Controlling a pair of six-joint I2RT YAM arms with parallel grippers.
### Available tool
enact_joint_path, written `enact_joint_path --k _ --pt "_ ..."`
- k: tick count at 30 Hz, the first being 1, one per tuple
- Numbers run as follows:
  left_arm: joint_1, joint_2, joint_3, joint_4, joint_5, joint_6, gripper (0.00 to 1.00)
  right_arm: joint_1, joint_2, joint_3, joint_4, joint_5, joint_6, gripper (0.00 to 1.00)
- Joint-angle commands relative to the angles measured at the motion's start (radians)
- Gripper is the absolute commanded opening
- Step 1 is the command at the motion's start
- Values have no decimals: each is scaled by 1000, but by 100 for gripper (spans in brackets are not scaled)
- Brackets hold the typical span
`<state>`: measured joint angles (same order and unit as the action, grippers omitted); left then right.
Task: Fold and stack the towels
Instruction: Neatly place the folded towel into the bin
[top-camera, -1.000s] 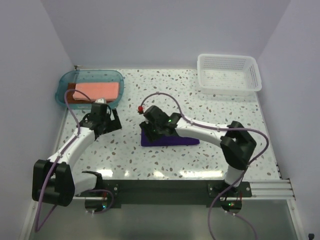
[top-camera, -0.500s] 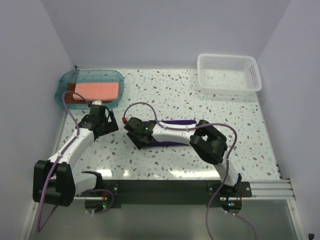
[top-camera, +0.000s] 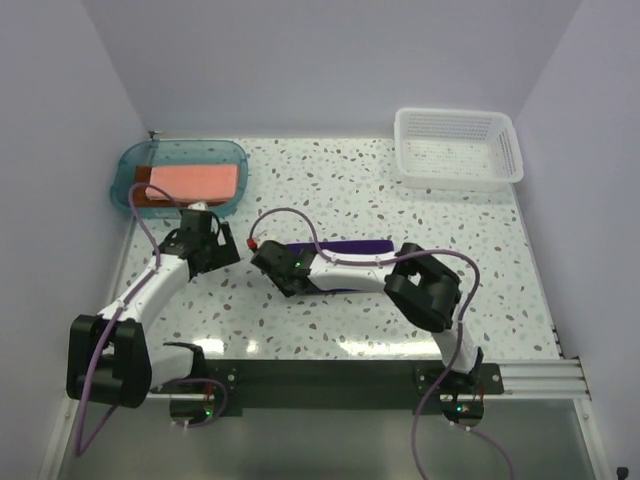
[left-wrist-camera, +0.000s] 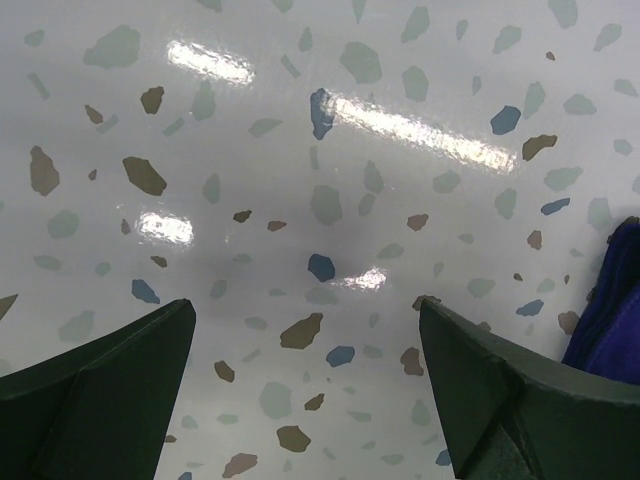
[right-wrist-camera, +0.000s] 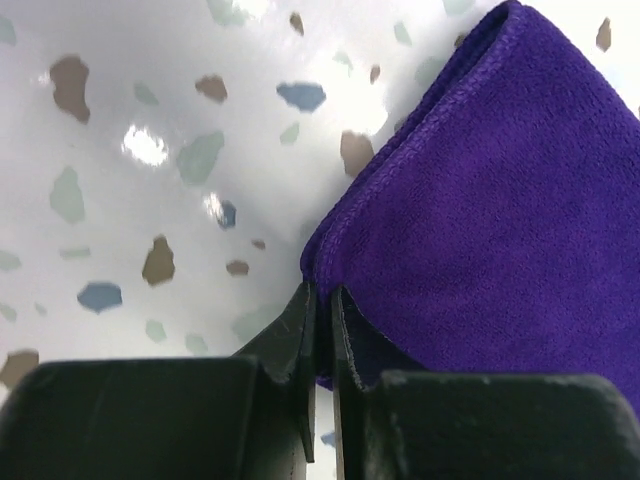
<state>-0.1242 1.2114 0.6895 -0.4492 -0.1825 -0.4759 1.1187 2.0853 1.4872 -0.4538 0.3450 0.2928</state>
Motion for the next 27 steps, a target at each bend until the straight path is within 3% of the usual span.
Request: enact_joint_path --k 1,8,11,16,27 --pt "11 28 11 33 92 -6 100 -14 -114 -79 32 -60 -32 0" --pt "-12 50 13 105 383 -150 100 -42 -269 -199 202 -149 -12 0" --pt "-69 68 10 158 435 -228 100 -48 -297 -237 250 -161 -4 0" --pt "-170 117 -25 271 472 -354 100 -57 -344 -295 303 -178 15 0" --pt "-239 215 -108 466 506 -529 99 -57 -355 -346 372 -207 58 0"
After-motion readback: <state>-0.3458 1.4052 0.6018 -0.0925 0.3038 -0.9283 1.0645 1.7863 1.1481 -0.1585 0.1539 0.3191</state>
